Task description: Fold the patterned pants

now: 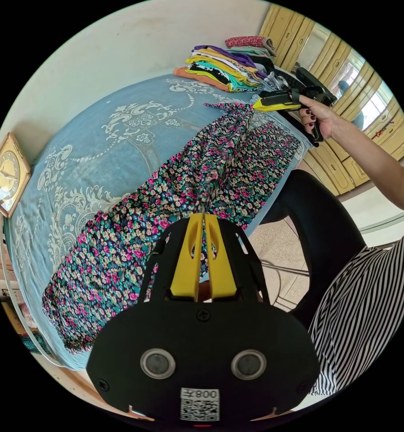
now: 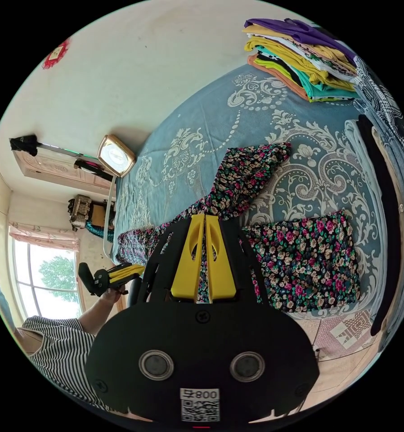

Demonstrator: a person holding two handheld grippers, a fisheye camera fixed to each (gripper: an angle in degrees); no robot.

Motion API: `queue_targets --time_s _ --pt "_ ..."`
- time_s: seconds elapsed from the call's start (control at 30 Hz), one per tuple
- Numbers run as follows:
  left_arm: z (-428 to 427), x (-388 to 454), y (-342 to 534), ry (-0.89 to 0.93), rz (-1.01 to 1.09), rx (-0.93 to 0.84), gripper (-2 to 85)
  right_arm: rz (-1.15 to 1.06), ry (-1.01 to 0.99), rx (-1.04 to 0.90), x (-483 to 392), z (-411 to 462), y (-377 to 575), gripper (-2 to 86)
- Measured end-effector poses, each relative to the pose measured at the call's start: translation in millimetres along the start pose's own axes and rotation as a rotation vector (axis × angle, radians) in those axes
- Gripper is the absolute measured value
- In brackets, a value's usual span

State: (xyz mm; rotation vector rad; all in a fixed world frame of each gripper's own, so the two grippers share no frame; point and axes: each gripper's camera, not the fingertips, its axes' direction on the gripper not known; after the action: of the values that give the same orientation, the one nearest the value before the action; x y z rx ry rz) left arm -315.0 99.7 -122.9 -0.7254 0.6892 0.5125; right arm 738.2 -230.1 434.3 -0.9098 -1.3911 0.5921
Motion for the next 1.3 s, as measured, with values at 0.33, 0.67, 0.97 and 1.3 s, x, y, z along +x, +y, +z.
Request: queue_targets --time_s 0.33,0.67,0.97,1.3 --pt "-2.3 1.4 -6.8 -0.043 -0.061 0.052 6.6 0.005 -0.027 0.017 -2.0 -39.1 26.1 0.1" --pt "17.9 -17.0 -26.0 0.005 -0.035 -0.057 2.5 0.005 -0.036 0.029 -9.1 -65.1 50.5 0.1" --pt "13.5 -15.8 -23.0 0.026 -0.045 -0.025 1.0 0.005 -0.052 0.039 -15.3 -78.3 70.4 0.0" --pt "12.1 -14.1 -27.7 0.012 -0.049 0.0 0.7 0.007 -0.059 0.043 -19.7 -89.4 94.7 0.1"
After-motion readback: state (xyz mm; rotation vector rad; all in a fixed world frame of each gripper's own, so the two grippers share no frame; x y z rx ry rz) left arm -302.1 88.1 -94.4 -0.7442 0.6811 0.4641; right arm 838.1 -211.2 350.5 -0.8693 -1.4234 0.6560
